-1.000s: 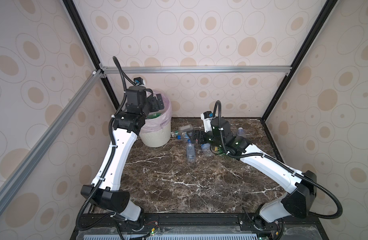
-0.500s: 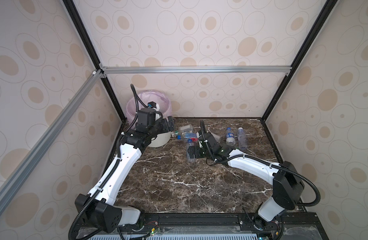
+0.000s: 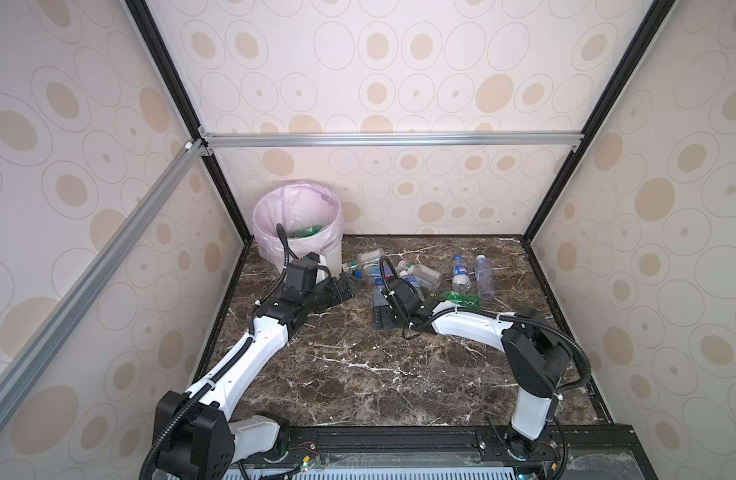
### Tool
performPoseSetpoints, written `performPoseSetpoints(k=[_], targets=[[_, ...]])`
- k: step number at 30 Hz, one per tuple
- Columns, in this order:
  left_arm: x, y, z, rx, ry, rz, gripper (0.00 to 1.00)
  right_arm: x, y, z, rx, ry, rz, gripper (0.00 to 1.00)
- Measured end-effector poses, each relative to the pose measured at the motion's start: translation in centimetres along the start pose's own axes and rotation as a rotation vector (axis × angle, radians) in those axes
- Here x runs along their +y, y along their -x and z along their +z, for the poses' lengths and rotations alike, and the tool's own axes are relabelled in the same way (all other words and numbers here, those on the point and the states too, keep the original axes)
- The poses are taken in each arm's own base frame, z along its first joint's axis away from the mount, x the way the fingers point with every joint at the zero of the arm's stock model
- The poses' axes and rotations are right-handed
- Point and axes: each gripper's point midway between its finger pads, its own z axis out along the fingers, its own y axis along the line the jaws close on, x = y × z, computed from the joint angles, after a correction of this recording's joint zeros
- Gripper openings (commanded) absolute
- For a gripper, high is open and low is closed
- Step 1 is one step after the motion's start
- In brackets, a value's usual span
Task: Throw the plastic bottles in the bin
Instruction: 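Lower the right gripper onto the clear crown-logo bottle while the left gripper descends, then close the right gripper on the crown-logo bottle while the left grips the soda-water bottle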
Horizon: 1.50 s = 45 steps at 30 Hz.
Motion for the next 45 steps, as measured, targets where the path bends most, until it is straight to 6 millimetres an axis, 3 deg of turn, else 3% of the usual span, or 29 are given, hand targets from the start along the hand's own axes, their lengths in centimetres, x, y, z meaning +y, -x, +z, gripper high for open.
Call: performPoseSetpoints(k=[11,21,28,39,45], targets=[[2.1,-2.7,0.8,0.041,-0.004,-0.067,0.99,0.5,0.5,2.5,0.012,-0.020,0.005,0.77],[2.4,-2.2,0.9,0.027,-0.005,-0.077,0.99,-0.5,-0.3,3.6,0.031,-0.069,-0.005,0.56],[3.0,-3.1,1.4,0.041,-0.010,-0.109,0.99,-0.4,-0.3,3.7,0.021,-0.063,-0.005,0.50],[2.8,-3.5,2.2,0.043,-0.064,-0.158,0.99,-0.7,-1.5,2.3,0.046,-0.037,-0.010,0.49],[2.9,-3.7,3.2,0.066,-0.073,-0.162,0.99,0.0,-0.7,-0.2,0.026,0.013,-0.014,0.49]])
